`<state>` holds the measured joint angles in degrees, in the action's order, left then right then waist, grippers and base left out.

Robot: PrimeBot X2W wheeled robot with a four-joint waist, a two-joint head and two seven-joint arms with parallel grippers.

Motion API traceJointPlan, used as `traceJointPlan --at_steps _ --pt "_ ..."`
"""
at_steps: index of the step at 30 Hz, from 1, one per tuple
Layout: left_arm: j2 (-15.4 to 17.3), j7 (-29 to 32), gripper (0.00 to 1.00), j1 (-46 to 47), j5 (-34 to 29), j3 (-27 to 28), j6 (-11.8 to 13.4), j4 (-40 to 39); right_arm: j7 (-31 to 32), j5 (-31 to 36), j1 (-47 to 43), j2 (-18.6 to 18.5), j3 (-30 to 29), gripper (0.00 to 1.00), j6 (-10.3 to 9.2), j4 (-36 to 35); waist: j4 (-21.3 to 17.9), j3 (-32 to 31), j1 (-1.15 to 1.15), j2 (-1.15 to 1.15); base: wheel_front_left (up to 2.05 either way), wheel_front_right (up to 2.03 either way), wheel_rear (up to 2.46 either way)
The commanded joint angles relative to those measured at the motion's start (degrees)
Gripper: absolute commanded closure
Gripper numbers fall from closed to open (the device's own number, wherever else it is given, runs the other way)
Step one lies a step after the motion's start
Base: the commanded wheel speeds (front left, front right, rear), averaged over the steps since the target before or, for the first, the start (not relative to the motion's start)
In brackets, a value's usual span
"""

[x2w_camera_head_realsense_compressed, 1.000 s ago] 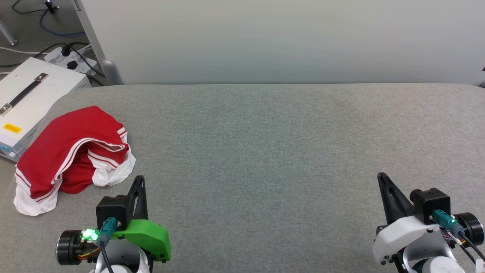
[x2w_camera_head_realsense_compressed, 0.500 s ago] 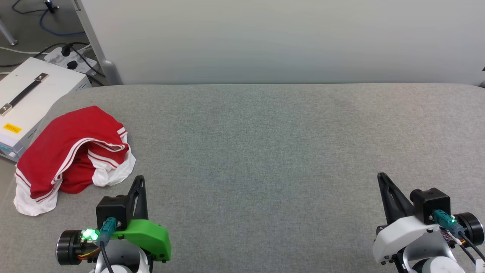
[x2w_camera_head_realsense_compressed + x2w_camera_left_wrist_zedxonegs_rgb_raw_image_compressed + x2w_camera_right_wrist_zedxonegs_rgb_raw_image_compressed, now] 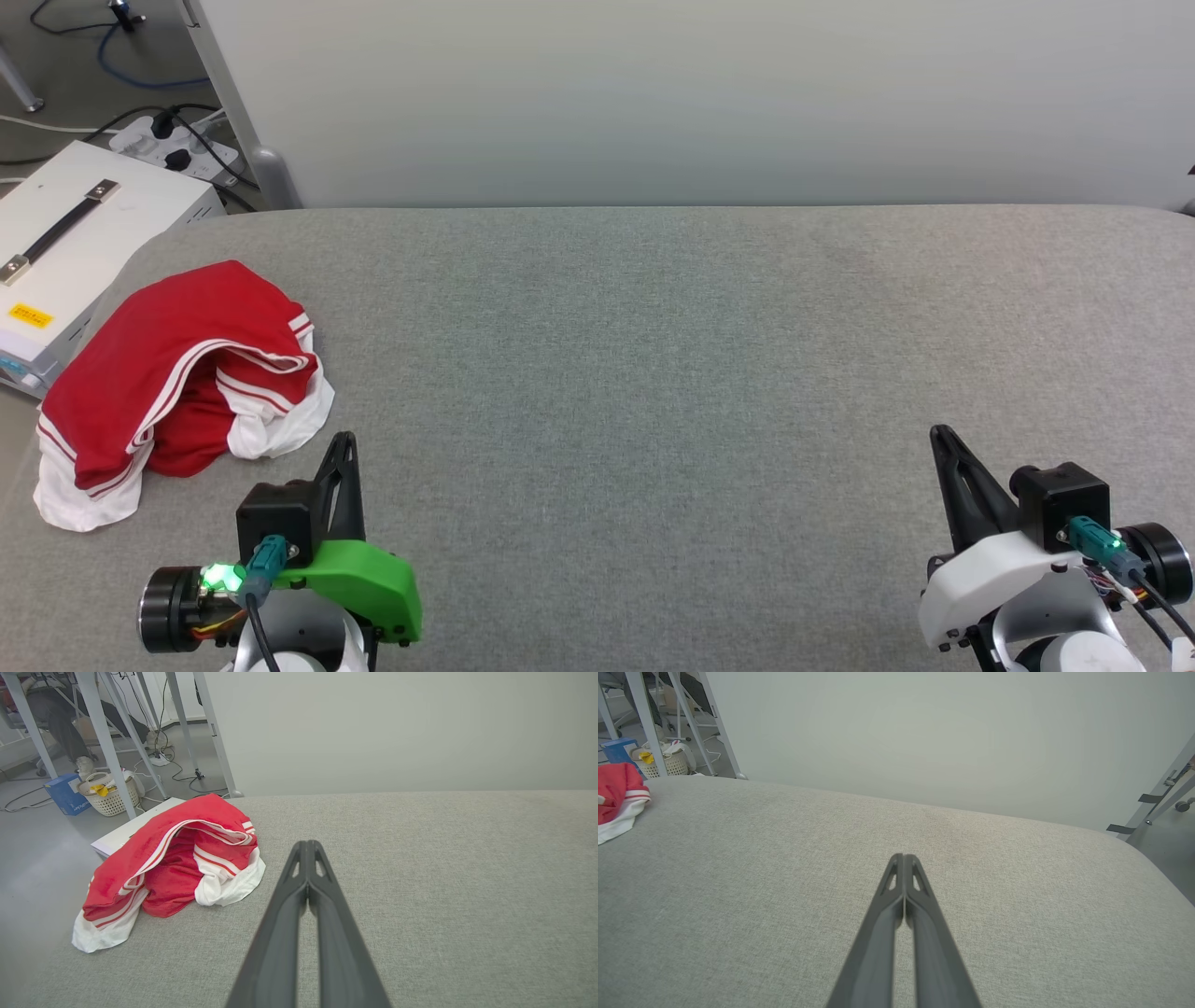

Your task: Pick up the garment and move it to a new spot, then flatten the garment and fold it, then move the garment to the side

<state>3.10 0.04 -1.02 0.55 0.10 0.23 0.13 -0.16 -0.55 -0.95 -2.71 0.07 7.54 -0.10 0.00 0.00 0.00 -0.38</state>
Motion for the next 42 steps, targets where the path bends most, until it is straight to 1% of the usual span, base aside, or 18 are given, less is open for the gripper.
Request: traceJointPlan --at_steps 1,12,13,42 --pt "-0.2 0.0 1.00 1.0 -0.6 -0.1 -0.2 -0.1 0.2 0.6 0.9 -0.2 -0.1 1.00 -0.05 0.1 0.0 0.0 0.00 0.38 0.00 0.00 0.00" --pt "-0.2 0.0 1.00 1.0 -0.6 -0.1 -0.2 -0.1 0.2 0.6 0.9 -0.2 -0.1 1.00 -0.05 0.1 0.0 0.0 0.00 0.38 0.00 0.00 0.00" --pt "0.0 0.0 0.00 0.0 0.0 0.0 0.0 0.0 0.0 0.0 0.0 0.0 0.0 0.00 0.00 0.0 0.0 0.0 0.00 0.00 0.00 0.00 0.00" --pt "0.0 -3.1 0.00 0.0 0.9 -0.9 1.1 -0.1 -3.0 -4.9 0.0 0.0 -1.3 0.00 -0.01 -2.0 -0.2 -0.1 0.00 0.08 0.00 0.00 0.00"
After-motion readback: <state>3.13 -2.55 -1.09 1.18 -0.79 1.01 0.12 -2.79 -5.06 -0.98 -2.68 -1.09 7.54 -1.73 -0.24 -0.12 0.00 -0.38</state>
